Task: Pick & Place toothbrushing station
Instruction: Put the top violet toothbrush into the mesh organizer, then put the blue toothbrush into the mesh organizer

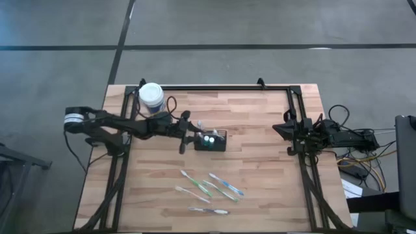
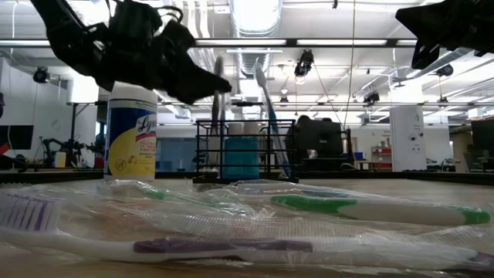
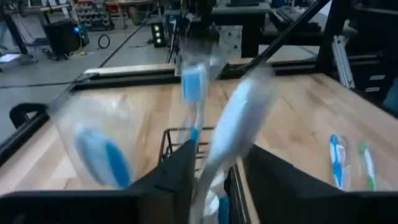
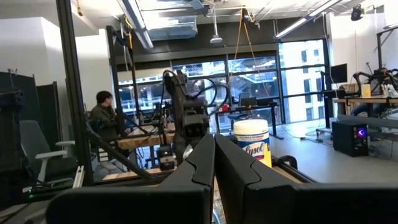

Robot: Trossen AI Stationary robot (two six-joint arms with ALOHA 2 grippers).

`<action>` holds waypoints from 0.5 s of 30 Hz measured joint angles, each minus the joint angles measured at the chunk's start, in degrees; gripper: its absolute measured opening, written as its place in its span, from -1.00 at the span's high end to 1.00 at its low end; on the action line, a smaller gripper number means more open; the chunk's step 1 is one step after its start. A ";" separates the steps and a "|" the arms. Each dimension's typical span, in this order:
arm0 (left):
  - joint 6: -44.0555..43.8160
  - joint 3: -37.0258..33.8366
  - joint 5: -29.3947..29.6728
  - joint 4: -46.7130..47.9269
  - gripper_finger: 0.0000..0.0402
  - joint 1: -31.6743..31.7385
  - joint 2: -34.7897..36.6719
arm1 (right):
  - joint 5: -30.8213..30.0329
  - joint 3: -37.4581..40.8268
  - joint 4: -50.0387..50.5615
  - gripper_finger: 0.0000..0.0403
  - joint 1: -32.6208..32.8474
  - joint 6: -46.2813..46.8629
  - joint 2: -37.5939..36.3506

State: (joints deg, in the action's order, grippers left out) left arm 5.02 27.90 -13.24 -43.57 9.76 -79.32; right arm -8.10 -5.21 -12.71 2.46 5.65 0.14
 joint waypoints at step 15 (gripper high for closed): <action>2.79 0.54 -0.97 10.60 -0.27 -1.34 20.44 | 0.00 0.00 -0.01 0.96 0.01 0.17 0.00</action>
State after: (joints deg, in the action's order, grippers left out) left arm 7.81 28.44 -14.21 -32.97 8.42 -58.88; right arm -8.10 -5.21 -12.72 2.47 5.82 0.14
